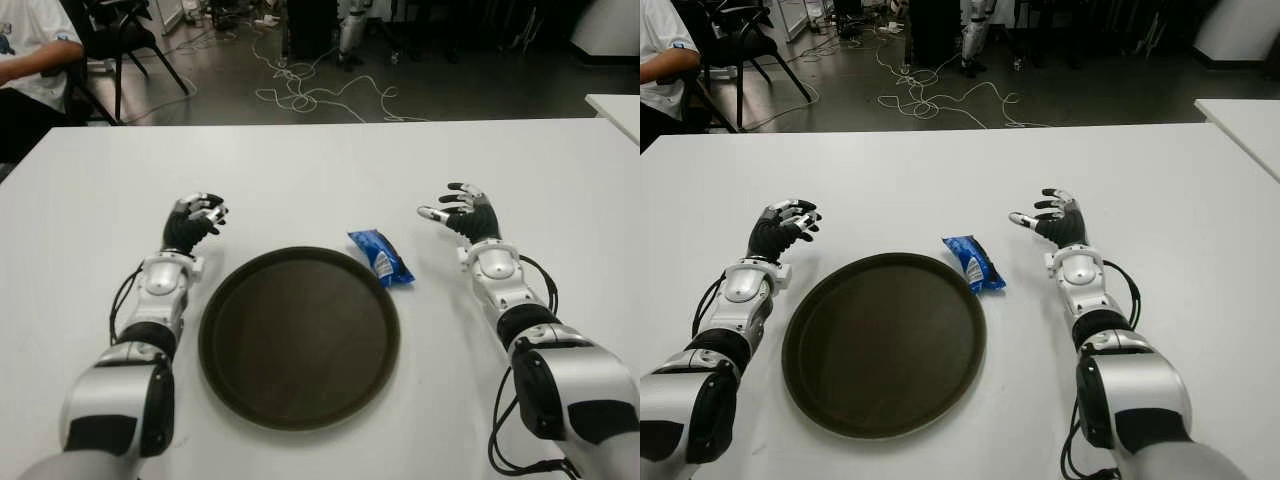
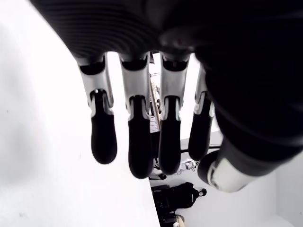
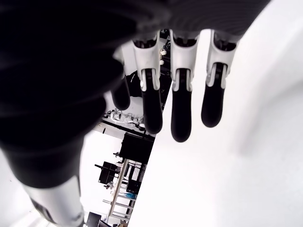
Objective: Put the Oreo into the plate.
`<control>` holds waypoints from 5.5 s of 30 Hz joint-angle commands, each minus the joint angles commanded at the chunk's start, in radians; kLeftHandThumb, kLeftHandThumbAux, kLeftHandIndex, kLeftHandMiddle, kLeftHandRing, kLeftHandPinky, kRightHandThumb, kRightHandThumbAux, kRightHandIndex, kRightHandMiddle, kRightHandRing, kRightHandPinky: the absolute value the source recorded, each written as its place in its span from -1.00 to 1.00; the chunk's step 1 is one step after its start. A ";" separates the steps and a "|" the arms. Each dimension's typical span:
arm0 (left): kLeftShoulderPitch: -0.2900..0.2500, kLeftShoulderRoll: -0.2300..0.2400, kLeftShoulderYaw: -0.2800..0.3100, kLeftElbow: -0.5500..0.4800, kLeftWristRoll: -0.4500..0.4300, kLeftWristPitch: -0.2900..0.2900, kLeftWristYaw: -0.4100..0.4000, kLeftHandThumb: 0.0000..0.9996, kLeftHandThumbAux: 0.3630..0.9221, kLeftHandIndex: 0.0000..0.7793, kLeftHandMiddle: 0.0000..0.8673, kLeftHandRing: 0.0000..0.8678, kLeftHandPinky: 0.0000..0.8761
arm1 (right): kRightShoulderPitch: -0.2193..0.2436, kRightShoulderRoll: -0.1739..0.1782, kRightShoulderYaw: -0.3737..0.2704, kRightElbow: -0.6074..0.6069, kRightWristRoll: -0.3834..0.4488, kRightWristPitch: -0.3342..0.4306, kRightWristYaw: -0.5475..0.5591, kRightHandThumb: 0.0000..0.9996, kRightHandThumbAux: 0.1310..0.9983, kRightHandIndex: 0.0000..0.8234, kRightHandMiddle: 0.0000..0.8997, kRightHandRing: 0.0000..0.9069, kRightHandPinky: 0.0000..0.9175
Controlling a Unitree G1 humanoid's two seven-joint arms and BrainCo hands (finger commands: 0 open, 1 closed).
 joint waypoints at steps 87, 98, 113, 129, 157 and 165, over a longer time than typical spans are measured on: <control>-0.003 0.008 -0.010 0.013 0.019 -0.010 0.016 0.39 0.26 0.10 0.34 0.40 0.46 | 0.026 -0.047 0.310 -0.011 -0.408 -0.240 -0.572 -1.00 0.60 -0.34 -0.32 -0.26 -0.18; -0.001 0.013 -0.008 0.014 0.012 -0.015 -0.001 0.39 0.26 0.09 0.33 0.40 0.46 | 0.020 -0.057 0.404 -0.006 -0.495 -0.218 -0.662 -1.00 0.65 -0.55 -0.45 -0.37 -0.25; 0.002 0.020 -0.014 0.012 0.020 -0.021 0.006 0.39 0.26 0.10 0.31 0.37 0.41 | 0.007 -0.065 0.514 -0.027 -0.588 -0.095 -0.714 -1.00 0.63 -0.64 -0.59 -0.54 -0.50; 0.003 0.021 -0.011 0.013 0.014 -0.020 0.002 0.39 0.26 0.10 0.26 0.31 0.35 | 0.013 -0.060 0.581 -0.083 -0.620 0.012 -0.691 -1.00 0.59 -0.49 -0.47 -0.47 -0.47; 0.000 0.026 -0.003 0.017 0.007 -0.015 -0.022 0.39 0.27 0.09 0.26 0.32 0.39 | 0.036 -0.029 0.433 -0.254 -0.469 0.300 -0.373 -1.00 0.63 -0.04 -0.01 0.06 -0.06; -0.001 0.026 0.003 0.018 0.005 -0.012 -0.029 0.39 0.26 0.09 0.27 0.32 0.37 | 0.037 -0.009 0.341 -0.260 -0.341 0.270 -0.283 -1.00 0.43 -0.34 -0.29 -0.25 -0.35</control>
